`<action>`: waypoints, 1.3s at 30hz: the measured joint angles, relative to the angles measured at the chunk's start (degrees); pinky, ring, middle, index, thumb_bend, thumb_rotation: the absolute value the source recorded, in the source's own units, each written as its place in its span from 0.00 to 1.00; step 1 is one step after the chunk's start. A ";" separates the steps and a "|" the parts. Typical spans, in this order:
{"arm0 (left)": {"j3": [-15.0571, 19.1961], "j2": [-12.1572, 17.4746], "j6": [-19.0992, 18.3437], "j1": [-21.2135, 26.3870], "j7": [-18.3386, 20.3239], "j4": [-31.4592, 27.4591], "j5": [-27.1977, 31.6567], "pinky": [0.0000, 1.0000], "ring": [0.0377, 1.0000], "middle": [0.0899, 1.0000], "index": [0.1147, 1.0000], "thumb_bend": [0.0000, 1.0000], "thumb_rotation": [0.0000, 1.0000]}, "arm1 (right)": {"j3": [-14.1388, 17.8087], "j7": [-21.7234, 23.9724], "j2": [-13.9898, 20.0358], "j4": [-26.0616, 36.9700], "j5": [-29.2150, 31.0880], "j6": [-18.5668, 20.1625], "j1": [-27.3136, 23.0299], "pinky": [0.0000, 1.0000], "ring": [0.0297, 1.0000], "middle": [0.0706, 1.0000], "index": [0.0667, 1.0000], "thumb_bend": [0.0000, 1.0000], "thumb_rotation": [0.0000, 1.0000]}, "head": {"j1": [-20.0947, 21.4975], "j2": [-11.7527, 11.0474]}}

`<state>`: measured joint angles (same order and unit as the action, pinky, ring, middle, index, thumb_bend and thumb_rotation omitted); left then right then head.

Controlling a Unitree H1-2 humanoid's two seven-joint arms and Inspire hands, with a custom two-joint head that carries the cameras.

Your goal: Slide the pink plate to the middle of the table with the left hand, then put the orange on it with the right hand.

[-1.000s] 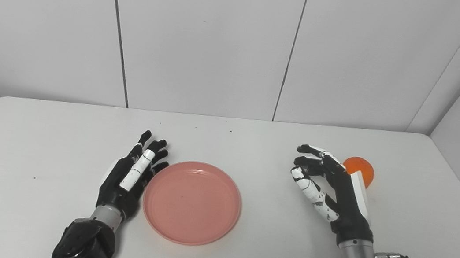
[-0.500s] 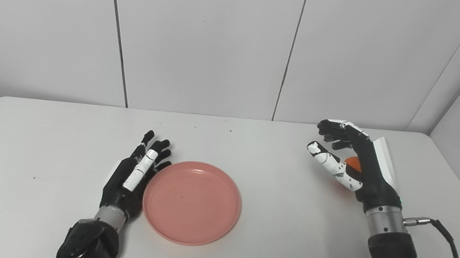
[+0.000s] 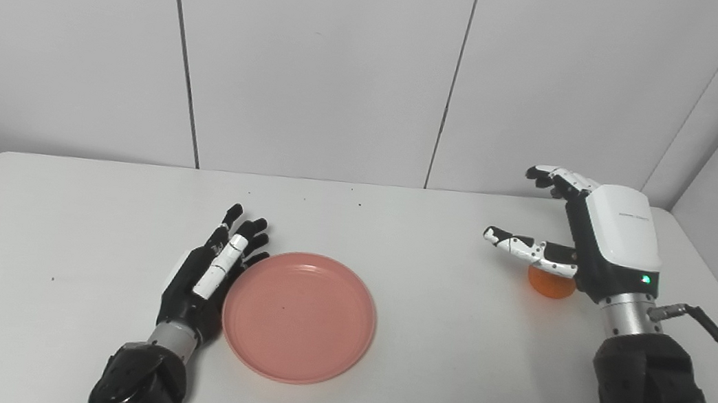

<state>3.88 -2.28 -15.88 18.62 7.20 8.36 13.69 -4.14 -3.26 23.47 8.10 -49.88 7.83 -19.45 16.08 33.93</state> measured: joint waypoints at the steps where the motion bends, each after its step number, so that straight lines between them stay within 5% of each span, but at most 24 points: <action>1: -0.08 0.01 0.01 0.00 0.01 0.00 -0.01 0.85 0.90 0.89 1.00 0.78 0.59 | 0.01 -0.26 0.02 -1.17 -0.29 0.00 -0.18 0.65 0.68 0.69 0.67 0.83 0.78 | 0.00 0.00; 9: -0.04 0.00 0.03 -0.01 0.09 -0.07 0.00 0.88 0.91 0.89 1.00 0.77 0.58 | 0.01 -3.22 2.57 -9.17 -1.88 -0.05 -1.45 0.79 0.74 0.72 0.69 0.83 0.81 | -0.18 0.09; 24: -0.09 0.04 0.02 -0.04 0.23 -0.14 0.83 0.89 0.91 0.88 1.00 0.78 0.58 | -0.11 -6.67 2.77 -23.44 4.05 -0.66 -4.42 0.76 0.73 0.73 0.72 0.84 0.77 | -0.70 0.18; 39: -0.16 0.06 0.00 -0.03 0.22 -0.17 0.86 0.87 0.90 0.89 1.00 0.78 0.58 | -2.41 -8.26 2.76 -25.81 5.14 -0.66 -5.25 0.73 0.71 0.72 0.71 0.85 0.77 | -1.05 0.35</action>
<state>3.72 -2.22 -15.87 18.59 7.42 8.19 14.55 -6.55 -11.52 26.23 -17.71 -44.74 7.17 -24.70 15.03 34.28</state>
